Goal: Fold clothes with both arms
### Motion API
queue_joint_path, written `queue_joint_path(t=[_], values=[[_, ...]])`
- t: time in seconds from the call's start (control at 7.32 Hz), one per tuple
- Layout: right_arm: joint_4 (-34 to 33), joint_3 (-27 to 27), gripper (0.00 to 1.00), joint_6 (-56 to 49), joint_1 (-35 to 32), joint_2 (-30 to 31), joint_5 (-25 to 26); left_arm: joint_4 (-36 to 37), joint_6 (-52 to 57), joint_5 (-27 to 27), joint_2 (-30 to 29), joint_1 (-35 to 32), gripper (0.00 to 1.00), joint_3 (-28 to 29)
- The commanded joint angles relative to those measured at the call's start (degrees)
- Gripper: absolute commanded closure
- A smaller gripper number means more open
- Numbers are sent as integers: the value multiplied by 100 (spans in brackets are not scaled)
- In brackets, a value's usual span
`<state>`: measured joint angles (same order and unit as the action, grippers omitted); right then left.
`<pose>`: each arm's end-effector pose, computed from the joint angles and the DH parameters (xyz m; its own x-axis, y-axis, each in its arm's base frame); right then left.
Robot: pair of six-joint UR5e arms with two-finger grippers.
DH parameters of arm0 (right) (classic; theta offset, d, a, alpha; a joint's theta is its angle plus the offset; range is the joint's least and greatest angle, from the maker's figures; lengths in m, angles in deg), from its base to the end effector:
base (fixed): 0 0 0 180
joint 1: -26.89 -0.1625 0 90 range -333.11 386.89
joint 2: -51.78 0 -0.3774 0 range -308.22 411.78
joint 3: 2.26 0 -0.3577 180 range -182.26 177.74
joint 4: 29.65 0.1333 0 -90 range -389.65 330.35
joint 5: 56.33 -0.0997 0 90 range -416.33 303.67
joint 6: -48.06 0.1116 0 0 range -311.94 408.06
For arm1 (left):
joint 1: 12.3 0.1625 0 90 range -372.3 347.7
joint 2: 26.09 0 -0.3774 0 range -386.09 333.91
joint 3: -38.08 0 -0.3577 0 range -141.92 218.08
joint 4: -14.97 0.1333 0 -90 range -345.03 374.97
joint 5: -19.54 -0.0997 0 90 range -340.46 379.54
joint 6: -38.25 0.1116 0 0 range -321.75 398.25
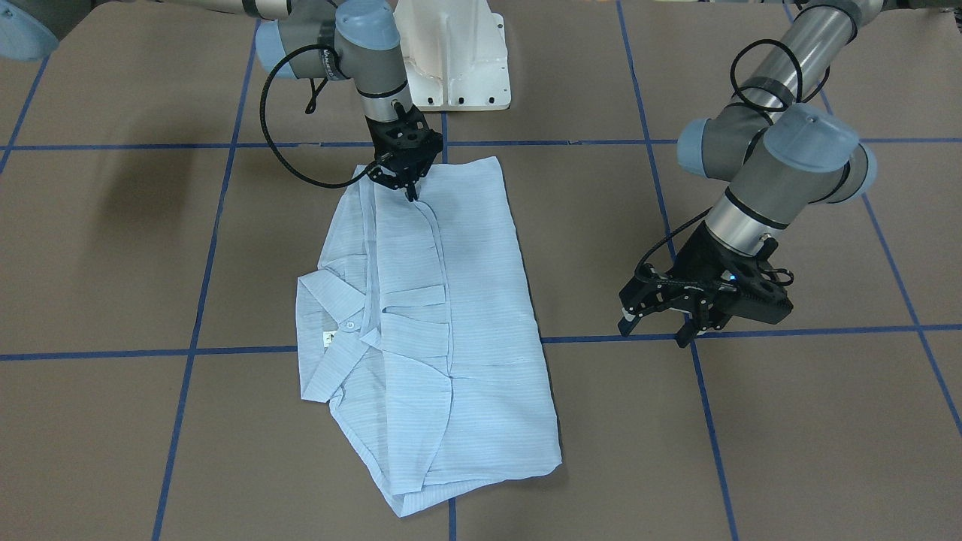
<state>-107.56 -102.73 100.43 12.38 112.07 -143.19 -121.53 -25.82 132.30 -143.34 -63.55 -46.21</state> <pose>-0.5551 -0.2877 0.2488 0.6475 -0.4621 0.6059 0.1304 0.8506 0.5094 0.3292 -0.5542 0.3127 0.4268 0.1125 -0.8973 0.3424 0.8983 0.2754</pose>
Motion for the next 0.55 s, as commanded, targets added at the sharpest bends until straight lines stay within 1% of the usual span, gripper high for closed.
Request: queue_joint_path(t=[0.0, 0.14, 0.27, 0.41], values=[[4, -77, 100, 1, -95, -8, -15, 0, 0, 0, -9, 1, 0, 0], [-5, -209, 100, 1, -226, 9, -50, 0, 0, 0, -18, 9, 0, 0], [-14, -419, 100, 27, -401, 122, -198, 0, -9, 0, -44, 9, 0, 0], [4, -647, 100, 89, -525, 593, -591, 0, -35, 0, -79, 53, 0, -18]])
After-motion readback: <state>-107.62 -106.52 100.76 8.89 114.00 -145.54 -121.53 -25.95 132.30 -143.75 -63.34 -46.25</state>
